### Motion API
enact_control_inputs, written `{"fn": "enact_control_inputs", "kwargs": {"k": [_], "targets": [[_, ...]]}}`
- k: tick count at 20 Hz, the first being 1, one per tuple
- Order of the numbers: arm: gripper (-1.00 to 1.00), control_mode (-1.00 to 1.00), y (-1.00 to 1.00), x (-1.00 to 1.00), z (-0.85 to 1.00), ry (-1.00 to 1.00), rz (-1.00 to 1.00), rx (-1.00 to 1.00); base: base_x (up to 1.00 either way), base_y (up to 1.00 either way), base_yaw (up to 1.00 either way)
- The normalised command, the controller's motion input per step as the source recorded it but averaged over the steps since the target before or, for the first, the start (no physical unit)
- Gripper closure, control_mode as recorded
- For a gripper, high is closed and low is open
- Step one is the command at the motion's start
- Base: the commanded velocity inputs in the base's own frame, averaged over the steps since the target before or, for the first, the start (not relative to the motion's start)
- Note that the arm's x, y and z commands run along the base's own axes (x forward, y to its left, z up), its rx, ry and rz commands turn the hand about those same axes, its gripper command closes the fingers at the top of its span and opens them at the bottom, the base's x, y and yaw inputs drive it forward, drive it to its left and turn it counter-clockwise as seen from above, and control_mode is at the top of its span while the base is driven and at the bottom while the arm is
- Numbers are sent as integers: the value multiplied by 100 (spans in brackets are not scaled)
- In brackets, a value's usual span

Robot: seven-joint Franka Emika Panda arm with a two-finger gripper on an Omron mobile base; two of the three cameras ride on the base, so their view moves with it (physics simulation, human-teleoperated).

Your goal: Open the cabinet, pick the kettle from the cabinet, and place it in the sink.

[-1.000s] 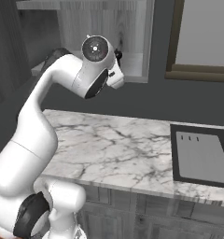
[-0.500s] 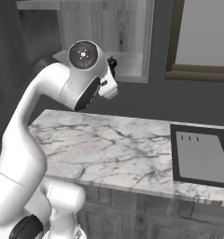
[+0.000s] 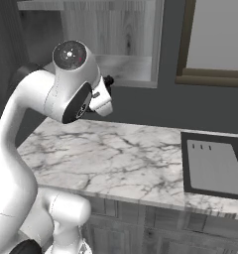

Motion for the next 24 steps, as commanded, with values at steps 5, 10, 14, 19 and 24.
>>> {"fn": "enact_control_inputs", "kwargs": {"k": [5, 10, 14, 19, 24], "targets": [[100, -100, 24, -35, -25, 0, 0, 1, 0, 0, 0], [100, -100, 16, -20, -27, 1, 0, 5, 0, 0, 0], [100, -100, 18, -17, -29, 0, 0, 3, 0, 0, 0], [100, -100, 16, -13, -25, 1, 0, 4, 0, 0, 0], [100, -100, 11, -9, -16, 2, 0, 7, 0, 0, 0]]}}
